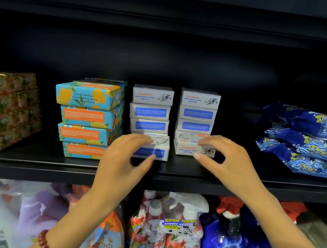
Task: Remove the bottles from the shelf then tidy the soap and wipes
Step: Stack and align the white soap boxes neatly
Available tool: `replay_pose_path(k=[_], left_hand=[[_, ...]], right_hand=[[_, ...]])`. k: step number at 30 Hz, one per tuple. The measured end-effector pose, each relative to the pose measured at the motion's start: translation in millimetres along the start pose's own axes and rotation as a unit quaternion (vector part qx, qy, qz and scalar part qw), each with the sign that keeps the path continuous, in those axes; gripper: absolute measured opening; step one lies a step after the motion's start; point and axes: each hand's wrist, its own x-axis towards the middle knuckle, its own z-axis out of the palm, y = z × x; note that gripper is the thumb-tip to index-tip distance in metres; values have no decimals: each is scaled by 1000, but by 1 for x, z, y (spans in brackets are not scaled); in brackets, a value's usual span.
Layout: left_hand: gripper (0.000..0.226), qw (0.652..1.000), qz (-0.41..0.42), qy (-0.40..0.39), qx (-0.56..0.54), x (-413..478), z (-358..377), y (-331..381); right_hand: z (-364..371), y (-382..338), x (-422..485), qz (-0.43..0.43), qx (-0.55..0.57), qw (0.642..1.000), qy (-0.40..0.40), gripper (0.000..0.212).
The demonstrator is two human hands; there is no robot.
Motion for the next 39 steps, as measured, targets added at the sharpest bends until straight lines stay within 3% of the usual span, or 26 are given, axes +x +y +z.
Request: replay_pose_path(k=[2,5,9,13,15,17,20,23,25,30,33,36,39], left_hand=[[34,999,-20,-25,-31,-5,2,5],[36,995,-12,-90,31,-12,7,5],[35,994,-14,-102,40,-10,7,5],[36,993,-20,-110,34,-10,6,4],[36,992,-32,-117,32,-9,6,4],[38,990,-41,-128,32,-8,5,4],[45,989,-63,-132,25,-7,3,6],[42,979,-147,-99,-99,1,-3,16],[43,958,-192,-89,-191,12,-8,25],[41,891,-219,-162,-362,27,-18,36],[42,889,-213,-103,-392,24,-20,35],[40,906,-174,-57,-382,20,-20,34],[45,908,-147,-54,-388,18,-19,34]], right_hand=[[-1,6,13,13,-74,996,-37,44],[3,8,19,20,-122,985,-118,50],[2,4,14,26,-151,983,-103,52],[-9,1,16,58,-102,991,-66,51],[-8,3,18,85,-135,981,-113,70],[-4,4,18,109,-136,974,-145,74],[0,1,12,86,-106,987,-86,74],[1,-7,-1,-11,-87,996,-8,74],[2,-15,-8,-85,-47,995,14,71],[9,-37,-13,-189,-37,979,71,63],[7,-38,-14,-175,-11,982,65,73],[-2,-39,-13,-72,96,991,53,80],[-8,-41,-11,-82,94,991,54,57]])
